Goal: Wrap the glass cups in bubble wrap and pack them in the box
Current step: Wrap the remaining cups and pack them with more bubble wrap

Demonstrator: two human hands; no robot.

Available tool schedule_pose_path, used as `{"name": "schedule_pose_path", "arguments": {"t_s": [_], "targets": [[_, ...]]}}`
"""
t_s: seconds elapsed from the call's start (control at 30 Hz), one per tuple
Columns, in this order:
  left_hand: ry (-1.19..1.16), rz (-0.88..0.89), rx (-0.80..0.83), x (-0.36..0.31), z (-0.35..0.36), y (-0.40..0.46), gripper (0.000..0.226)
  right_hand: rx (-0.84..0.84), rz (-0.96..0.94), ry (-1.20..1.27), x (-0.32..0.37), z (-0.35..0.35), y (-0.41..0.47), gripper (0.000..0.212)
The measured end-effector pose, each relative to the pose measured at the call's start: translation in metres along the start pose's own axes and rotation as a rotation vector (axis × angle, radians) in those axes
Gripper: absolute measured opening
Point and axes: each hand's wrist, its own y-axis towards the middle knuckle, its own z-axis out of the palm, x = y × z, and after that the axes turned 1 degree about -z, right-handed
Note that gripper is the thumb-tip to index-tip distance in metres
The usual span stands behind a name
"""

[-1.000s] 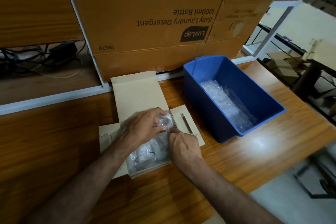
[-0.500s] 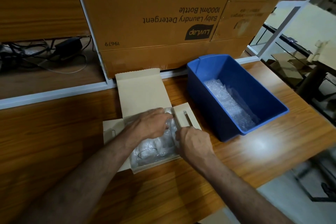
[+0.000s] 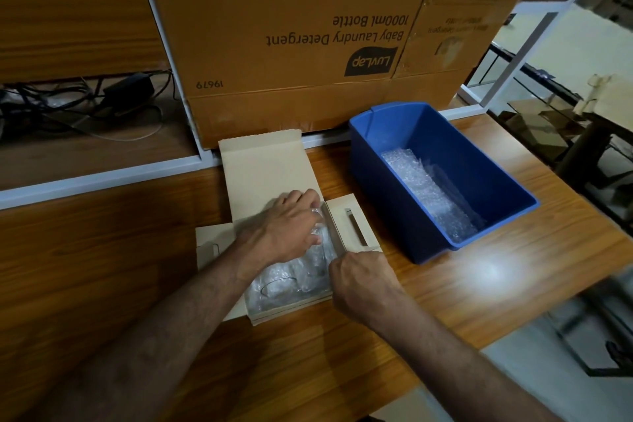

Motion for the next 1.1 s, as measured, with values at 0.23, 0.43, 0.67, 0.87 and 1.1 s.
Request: {"name": "schedule_pose_path", "arguments": {"t_s": [0.23,0.43,0.67,0.87,1.1], "targets": [[-0.099,0.04,0.159,-0.001,0.002,0.002,0.048,0.052,-0.009,0.008,0.003,0.005,-0.006,0.02],[-0.159,-0.024,0.179,0.001,0.001,-0.001,0.047,-0.053,-0.004,0.174,-0.01,0.005,-0.009,0.019],[-0.155,-0.067,-0.227,0.001,-0.004,-0.029,0.04,-0.339,-0.061,0.326,-0.034,-0.006,-0.009,0.046],[-0.15,-0.167,-0.453,-0.022,-0.026,-0.022,0.045,-0.582,-0.002,0.403,-0.068,-0.017,0.002,0.067],[-0.075,-0.216,-0.522,-0.058,-0.05,0.018,0.051,-0.631,0.043,0.481,-0.142,-0.027,0.021,0.066]]}}
